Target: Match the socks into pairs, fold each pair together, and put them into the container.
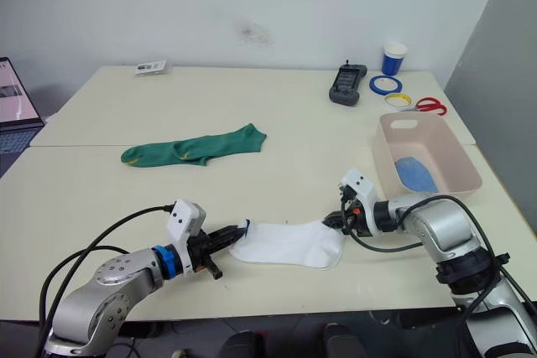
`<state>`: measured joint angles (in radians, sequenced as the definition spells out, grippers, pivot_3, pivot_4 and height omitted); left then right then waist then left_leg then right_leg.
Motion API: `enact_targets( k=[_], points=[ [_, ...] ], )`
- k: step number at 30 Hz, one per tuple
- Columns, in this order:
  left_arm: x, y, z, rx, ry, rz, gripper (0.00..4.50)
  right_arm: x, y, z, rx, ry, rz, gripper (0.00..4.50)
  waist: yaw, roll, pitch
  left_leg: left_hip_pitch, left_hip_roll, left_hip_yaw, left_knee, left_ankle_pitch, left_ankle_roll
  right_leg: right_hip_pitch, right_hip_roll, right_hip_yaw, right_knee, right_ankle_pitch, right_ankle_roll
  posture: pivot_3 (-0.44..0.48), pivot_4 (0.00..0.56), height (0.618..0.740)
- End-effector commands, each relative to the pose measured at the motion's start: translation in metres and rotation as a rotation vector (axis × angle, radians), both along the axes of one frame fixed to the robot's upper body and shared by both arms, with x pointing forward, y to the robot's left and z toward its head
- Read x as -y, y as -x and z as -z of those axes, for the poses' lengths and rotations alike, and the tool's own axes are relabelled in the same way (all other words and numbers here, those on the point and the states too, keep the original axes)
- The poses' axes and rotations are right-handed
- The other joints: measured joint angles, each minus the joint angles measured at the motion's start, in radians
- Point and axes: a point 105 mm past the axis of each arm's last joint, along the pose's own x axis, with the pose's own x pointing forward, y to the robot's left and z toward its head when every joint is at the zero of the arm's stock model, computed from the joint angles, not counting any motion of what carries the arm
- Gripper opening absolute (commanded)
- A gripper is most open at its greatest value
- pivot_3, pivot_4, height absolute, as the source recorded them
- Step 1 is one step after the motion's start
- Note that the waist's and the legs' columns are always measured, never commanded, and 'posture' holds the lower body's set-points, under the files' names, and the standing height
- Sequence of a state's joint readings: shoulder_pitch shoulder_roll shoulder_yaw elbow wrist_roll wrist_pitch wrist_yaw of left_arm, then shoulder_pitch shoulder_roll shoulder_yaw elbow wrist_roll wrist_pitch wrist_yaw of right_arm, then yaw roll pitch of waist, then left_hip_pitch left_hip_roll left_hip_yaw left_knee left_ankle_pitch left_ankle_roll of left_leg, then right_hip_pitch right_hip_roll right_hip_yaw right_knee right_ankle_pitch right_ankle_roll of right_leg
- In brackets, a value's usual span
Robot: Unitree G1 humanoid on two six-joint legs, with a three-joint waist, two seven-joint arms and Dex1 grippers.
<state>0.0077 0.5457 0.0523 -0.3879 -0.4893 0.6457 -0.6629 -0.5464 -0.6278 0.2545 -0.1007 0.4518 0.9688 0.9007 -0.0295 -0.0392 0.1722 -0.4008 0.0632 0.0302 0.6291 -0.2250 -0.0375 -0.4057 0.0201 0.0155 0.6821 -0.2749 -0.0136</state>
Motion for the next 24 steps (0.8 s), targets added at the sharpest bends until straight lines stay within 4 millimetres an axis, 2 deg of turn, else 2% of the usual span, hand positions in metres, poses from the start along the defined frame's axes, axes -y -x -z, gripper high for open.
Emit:
enact_targets(
  k=[1, 4, 6, 10, 13, 15, 16, 18, 22, 24],
  points=[
    [0.004, -0.003, -0.008, 0.035, 0.007, 0.022, 0.00, 0.005, -0.008, -0.013, 0.059, -0.004, 0.027, 0.45, 0.000, 0.000, 0.000, 0.000, 0.000, 0.000, 0.000, 0.000, 0.000, 0.000, 0.000, 0.000, 0.000, 0.000, 0.000, 0.000, 0.150, 0.740],
    [0.001, 0.000, -0.012, 0.028, 0.013, 0.022, 0.69, 0.011, -0.006, -0.020, 0.084, -0.004, 0.033, 1.35, 0.000, 0.000, 0.000, 0.000, 0.000, 0.000, 0.000, 0.000, 0.000, 0.000, 0.000, 0.000, 0.000, 0.000, 0.000, 0.000, 0.150, 0.740],
    [-0.010, -0.002, -0.016, 0.037, 0.002, -0.013, 1.37, 0.014, -0.002, -0.032, 0.100, -0.025, 0.027, 2.09, 0.000, 0.000, 0.000, 0.000, 0.000, 0.000, 0.000, 0.000, 0.000, 0.000, 0.000, 0.000, 0.000, 0.000, 0.000, 0.000, 0.150, 0.740],
    [-0.023, -0.004, -0.032, 0.038, 0.017, -0.020, 2.59, 0.008, 0.010, -0.050, 0.202, -0.054, -0.033, 2.12, -0.002, 0.000, 0.000, 0.000, 0.001, 0.000, 0.000, 0.000, 0.000, 0.000, 0.000, 0.000, 0.000, 0.000, 0.000, 0.000, 0.150, 0.740],
    [-0.025, -0.008, -0.049, 0.146, -0.070, 0.049, 2.59, -0.008, 0.026, -0.046, 0.326, -0.012, -0.160, 2.12, 0.000, 0.000, 0.000, 0.000, 0.000, 0.000, -0.001, 0.000, 0.000, 0.000, 0.001, -0.002, 0.000, 0.000, 0.000, 0.000, 0.150, 0.740],
    [-0.015, -0.006, -0.054, 0.200, -0.103, 0.157, 2.59, -0.023, 0.028, -0.045, 0.381, -0.043, -0.185, 2.12, 0.000, 0.000, 0.000, 0.000, 0.000, 0.000, -0.001, 0.000, 0.000, 0.000, 0.000, -0.002, -0.001, 0.000, 0.000, 0.000, 0.150, 0.740],
    [-0.010, -0.005, -0.055, 0.219, -0.116, 0.202, 2.61, -0.029, 0.028, -0.044, 0.398, -0.059, -0.188, 1.94, 0.000, 0.000, 0.000, 0.000, 0.000, 0.000, -0.001, 0.000, 0.000, 0.000, 0.000, -0.001, -0.001, 0.000, 0.000, 0.000, 0.150, 0.740],
    [0.006, -0.001, -0.049, 0.240, -0.158, 0.318, 2.23, -0.044, 0.029, -0.036, 0.457, -0.047, -0.226, 1.54, 0.000, 0.000, 0.000, 0.000, 0.000, 0.001, -0.001, 0.000, 0.000, 0.000, 0.000, 0.000, 0.000, 0.000, 0.000, 0.000, 0.150, 0.740],
    [0.023, -0.004, -0.030, 0.241, -0.201, 0.414, 1.10, -0.061, 0.028, -0.017, 0.485, -0.049, -0.227, 0.16, 0.001, 0.000, 0.000, 0.000, 0.000, 0.001, -0.001, 0.000, 0.000, 0.000, 0.000, 0.000, -0.001, 0.000, 0.000, 0.000, 0.150, 0.740],
    [0.025, -0.007, -0.016, 0.216, -0.213, 0.411, 0.44, -0.063, 0.029, -0.001, 0.485, -0.016, -0.234, 0.00, 0.001, 0.000, 0.000, 0.000, 0.000, 0.002, -0.001, 0.000, 0.000, 0.000, 0.000, 0.000, -0.001, 0.000, 0.000, 0.000, 0.150, 0.740]
  ],
)
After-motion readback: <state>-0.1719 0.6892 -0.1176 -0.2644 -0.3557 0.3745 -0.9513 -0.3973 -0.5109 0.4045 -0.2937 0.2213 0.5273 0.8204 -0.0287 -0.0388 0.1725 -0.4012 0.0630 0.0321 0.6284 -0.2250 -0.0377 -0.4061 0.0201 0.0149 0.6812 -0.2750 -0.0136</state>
